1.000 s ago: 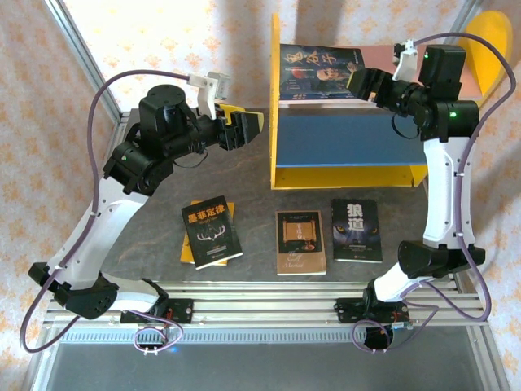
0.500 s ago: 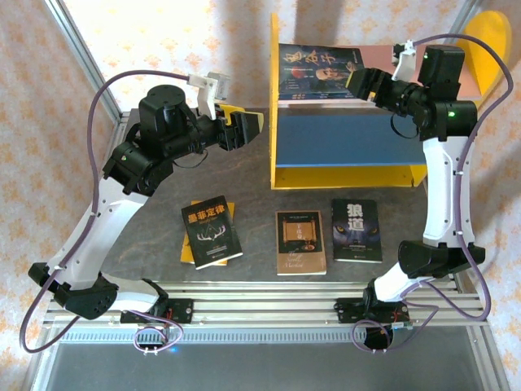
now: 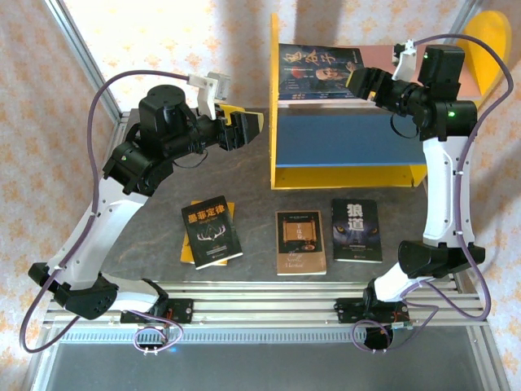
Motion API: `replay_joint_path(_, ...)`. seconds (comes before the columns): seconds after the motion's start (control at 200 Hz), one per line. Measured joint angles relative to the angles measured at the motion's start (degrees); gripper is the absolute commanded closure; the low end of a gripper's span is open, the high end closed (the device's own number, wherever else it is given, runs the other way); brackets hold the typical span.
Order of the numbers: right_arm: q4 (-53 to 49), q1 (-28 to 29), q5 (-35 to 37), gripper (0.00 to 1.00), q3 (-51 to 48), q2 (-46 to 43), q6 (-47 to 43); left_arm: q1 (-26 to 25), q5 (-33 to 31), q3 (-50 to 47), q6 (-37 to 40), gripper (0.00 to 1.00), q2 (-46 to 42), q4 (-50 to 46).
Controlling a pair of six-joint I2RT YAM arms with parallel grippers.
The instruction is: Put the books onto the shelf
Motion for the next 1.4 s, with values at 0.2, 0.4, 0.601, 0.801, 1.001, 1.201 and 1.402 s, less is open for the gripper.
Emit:
replay_joint_path(0.2,0.0,0.0,0.0,0.24,0.3,0.5,0.2,0.0,0.0,0.0,0.0,0.36,0.0,0.0)
replay_joint_path(0.4,0.5,0.0,0.0,0.24,1.0,1.4,0.2,0.0,0.0,0.0,0.0,0.35,0.0,0.0)
replay_joint_path(0.601,0.8,0.0,0.0,0.24,1.4,1.9,0.2,0.0,0.0,0.0,0.0,0.35,0.0,0.0)
replay_joint_path(0.801,0.8,0.0,0.0,0.24,1.4,1.9,0.1,0.0,0.0,0.0,0.0,0.35,0.0,0.0)
replay_joint_path(1.001,0.8,0.0,0.0,0.24,1.4,1.9,-0.1,0.0,0.0,0.0,0.0,0.35,0.0,0.0)
replay_joint_path(1.201,0.8,0.0,0.0,0.25,1.4,1.9,-0.1,0.0,-0.2,0.0,0.0,0.35,0.0,0.0)
replay_joint_path(1.402,0.7,0.0,0.0,0.25,1.4,1.9,-0.3,0.0,-0.2,0.0,0.0,0.35,0.0,0.0)
